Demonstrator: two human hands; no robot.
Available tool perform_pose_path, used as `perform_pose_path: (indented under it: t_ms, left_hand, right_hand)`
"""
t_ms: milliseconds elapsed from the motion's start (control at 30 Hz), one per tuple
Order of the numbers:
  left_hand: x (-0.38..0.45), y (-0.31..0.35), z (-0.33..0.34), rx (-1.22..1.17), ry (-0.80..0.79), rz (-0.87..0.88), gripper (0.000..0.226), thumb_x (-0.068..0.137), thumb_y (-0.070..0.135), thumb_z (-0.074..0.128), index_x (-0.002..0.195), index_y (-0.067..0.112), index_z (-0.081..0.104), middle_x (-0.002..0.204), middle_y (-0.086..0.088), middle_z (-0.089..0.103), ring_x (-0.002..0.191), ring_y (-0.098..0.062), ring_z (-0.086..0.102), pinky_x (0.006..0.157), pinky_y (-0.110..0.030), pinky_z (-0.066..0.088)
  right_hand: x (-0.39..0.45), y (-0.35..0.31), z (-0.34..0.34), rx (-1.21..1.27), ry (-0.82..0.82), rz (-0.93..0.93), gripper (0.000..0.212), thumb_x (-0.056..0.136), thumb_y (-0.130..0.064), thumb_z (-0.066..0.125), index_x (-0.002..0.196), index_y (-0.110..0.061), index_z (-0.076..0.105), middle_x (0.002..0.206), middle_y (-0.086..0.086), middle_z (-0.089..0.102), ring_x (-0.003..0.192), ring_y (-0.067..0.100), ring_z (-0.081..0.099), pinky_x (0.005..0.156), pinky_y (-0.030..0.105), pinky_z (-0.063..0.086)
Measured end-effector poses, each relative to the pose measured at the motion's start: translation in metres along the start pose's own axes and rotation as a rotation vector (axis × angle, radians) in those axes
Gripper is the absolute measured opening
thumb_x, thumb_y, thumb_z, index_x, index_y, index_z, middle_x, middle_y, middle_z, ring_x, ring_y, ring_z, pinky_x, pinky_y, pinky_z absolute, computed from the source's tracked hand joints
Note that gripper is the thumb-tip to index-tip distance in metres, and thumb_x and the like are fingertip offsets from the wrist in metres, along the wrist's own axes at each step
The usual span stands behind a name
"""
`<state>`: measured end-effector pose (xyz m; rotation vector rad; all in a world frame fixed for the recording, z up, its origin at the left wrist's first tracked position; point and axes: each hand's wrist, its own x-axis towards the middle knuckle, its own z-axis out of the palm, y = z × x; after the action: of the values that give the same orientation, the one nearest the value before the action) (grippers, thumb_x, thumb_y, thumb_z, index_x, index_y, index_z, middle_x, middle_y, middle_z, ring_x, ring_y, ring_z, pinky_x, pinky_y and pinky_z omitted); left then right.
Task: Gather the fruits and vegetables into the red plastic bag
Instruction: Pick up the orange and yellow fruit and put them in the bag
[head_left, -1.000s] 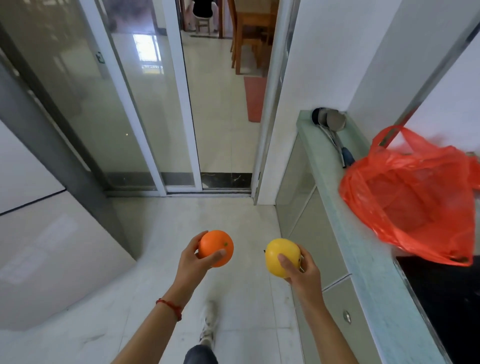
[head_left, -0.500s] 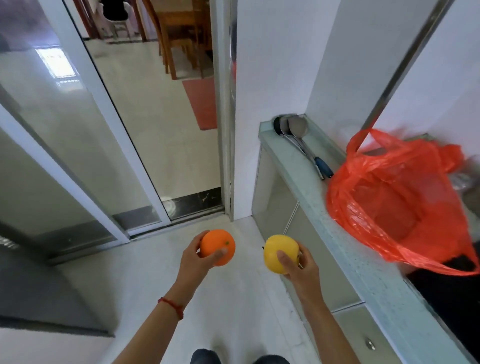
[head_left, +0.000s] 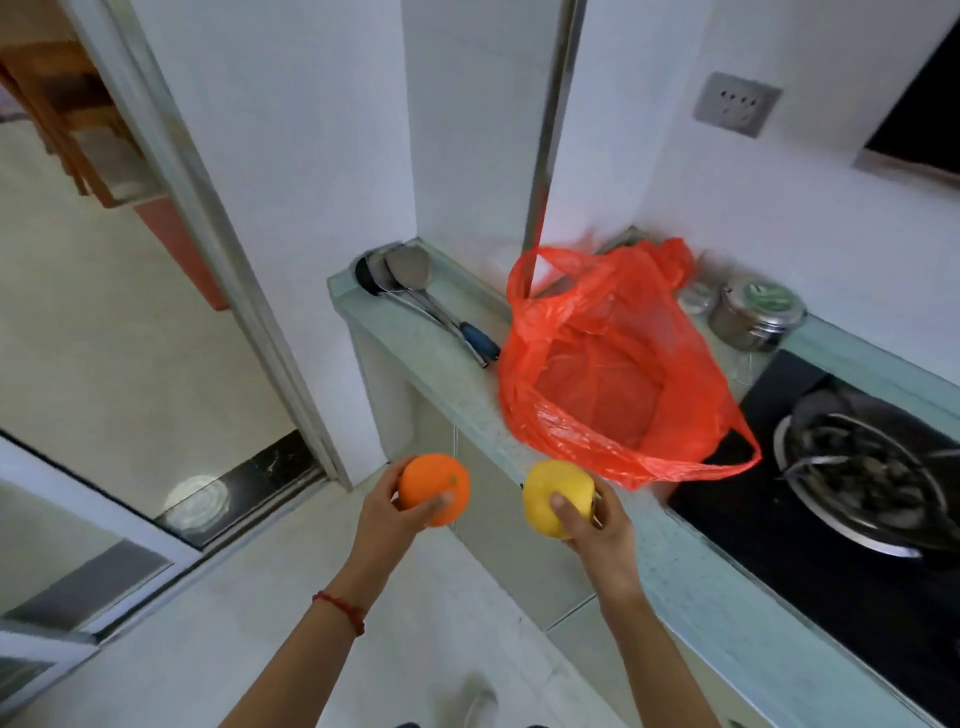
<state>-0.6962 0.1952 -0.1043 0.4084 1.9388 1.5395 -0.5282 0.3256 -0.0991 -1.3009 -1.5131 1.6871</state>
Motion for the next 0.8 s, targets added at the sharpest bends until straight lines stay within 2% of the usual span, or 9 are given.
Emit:
perform_pose_path:
  t_ms: [67,133,300,400,467,567,667,733,800]
  left_hand:
    - [0.011,0.009,0.022,0.024,-0.049,0.014,0.076,0.039,0.049,0.072,0.110,0.030,0.052,0.101,0.007,0.057,0.085,-0.013,0.059,0.062,-0.021,0.049]
    - [0.022,0.017,0.043,0.035,-0.078,0.019,0.075,0.036,0.051,0.068,0.107,0.030,0.054,0.096,0.006,0.060,0.081,-0.010,0.060,0.061,-0.019,0.048]
    - [0.044,0.033,0.083,0.105,-0.184,0.043,0.086,0.039,0.052,0.070,0.119,0.025,0.053,0.111,-0.001,0.058,0.091,-0.017,0.058,0.064,-0.020,0.046]
    - [0.060,0.045,0.099,0.084,-0.248,0.043,0.074,0.043,0.048,0.072,0.112,0.032,0.051,0.111,-0.001,0.058,0.088,-0.009,0.058,0.066,-0.021,0.047]
    - [0.073,0.053,0.108,0.077,-0.276,0.048,0.067,0.047,0.044,0.073,0.109,0.036,0.050,0.109,0.002,0.057,0.087,-0.006,0.057,0.064,-0.020,0.046]
    - [0.100,0.064,0.122,0.066,-0.310,0.054,0.058,0.055,0.037,0.079,0.106,0.038,0.051,0.104,0.005,0.057,0.086,-0.008,0.058,0.065,-0.023,0.050]
    - [0.134,0.073,0.137,0.036,-0.370,0.050,0.059,0.048,0.038,0.078,0.102,0.039,0.054,0.100,0.013,0.057,0.088,-0.008,0.059,0.070,-0.032,0.055]
    - [0.158,0.077,0.147,0.038,-0.422,0.036,0.057,0.054,0.033,0.078,0.106,0.034,0.054,0.101,0.013,0.056,0.090,-0.007,0.058,0.074,-0.037,0.056]
    - [0.184,0.084,0.158,0.051,-0.467,0.034,0.057,0.060,0.028,0.080,0.111,0.029,0.054,0.103,0.009,0.057,0.091,-0.008,0.059,0.072,-0.036,0.057]
  right_hand:
    - [0.007,-0.001,-0.017,0.017,0.051,0.001,0.073,0.051,-0.052,0.072,0.117,-0.029,0.054,0.117,0.002,0.058,0.109,0.023,0.056,0.091,0.051,0.050]
    - [0.014,-0.002,-0.032,0.052,0.094,0.002,0.062,0.055,-0.046,0.072,0.112,-0.032,0.054,0.114,0.002,0.059,0.105,0.022,0.057,0.089,0.049,0.052]
    - [0.031,-0.012,-0.059,0.095,0.152,-0.016,0.066,0.060,-0.045,0.074,0.121,-0.027,0.053,0.114,0.000,0.058,0.106,0.020,0.057,0.086,0.044,0.054]
    - [0.048,-0.019,-0.068,0.123,0.185,-0.024,0.049,0.077,-0.028,0.072,0.122,-0.026,0.052,0.111,-0.002,0.058,0.105,0.020,0.057,0.087,0.044,0.053]
    - [0.060,-0.025,-0.070,0.139,0.207,-0.024,0.050,0.079,-0.023,0.069,0.125,-0.022,0.051,0.110,-0.002,0.058,0.104,0.019,0.057,0.086,0.042,0.054]
    - [0.082,-0.030,-0.067,0.141,0.240,-0.013,0.055,0.078,-0.025,0.069,0.129,-0.021,0.049,0.116,0.003,0.056,0.106,0.021,0.057,0.084,0.042,0.054]
    - [0.109,-0.033,-0.062,0.130,0.293,-0.011,0.059,0.072,-0.036,0.074,0.125,-0.024,0.050,0.115,-0.001,0.056,0.108,0.023,0.056,0.089,0.049,0.052]
    - [0.128,-0.037,-0.057,0.138,0.338,0.006,0.063,0.067,-0.042,0.074,0.124,-0.027,0.051,0.115,-0.001,0.057,0.109,0.023,0.056,0.092,0.049,0.051]
    - [0.147,-0.041,-0.054,0.152,0.387,0.015,0.058,0.071,-0.037,0.075,0.123,-0.026,0.051,0.117,0.001,0.058,0.110,0.023,0.056,0.094,0.050,0.049]
